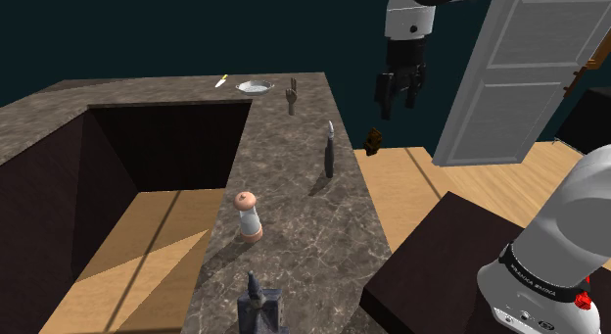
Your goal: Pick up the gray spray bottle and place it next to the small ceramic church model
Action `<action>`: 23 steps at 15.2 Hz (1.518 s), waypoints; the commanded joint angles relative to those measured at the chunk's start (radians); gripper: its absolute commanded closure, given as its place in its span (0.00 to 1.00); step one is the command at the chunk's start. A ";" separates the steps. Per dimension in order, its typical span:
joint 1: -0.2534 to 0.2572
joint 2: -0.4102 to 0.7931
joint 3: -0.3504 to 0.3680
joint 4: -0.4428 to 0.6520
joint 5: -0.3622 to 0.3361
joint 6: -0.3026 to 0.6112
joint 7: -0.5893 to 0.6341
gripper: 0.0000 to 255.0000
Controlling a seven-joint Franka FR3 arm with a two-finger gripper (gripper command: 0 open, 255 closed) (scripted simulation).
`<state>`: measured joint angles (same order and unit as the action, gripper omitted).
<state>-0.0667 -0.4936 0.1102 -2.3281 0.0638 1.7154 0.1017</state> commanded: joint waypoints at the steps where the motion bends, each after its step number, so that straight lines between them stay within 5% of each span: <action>1: -0.012 0.063 0.007 0.004 -0.003 0.072 0.032 0.00; 12: -0.067 0.441 0.015 0.178 -0.056 0.329 0.202 0.00; 23: -0.090 0.822 -0.033 0.489 -0.114 0.450 0.353 0.00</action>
<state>-0.1586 0.2933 0.0816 -1.8729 -0.0464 2.1599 0.4367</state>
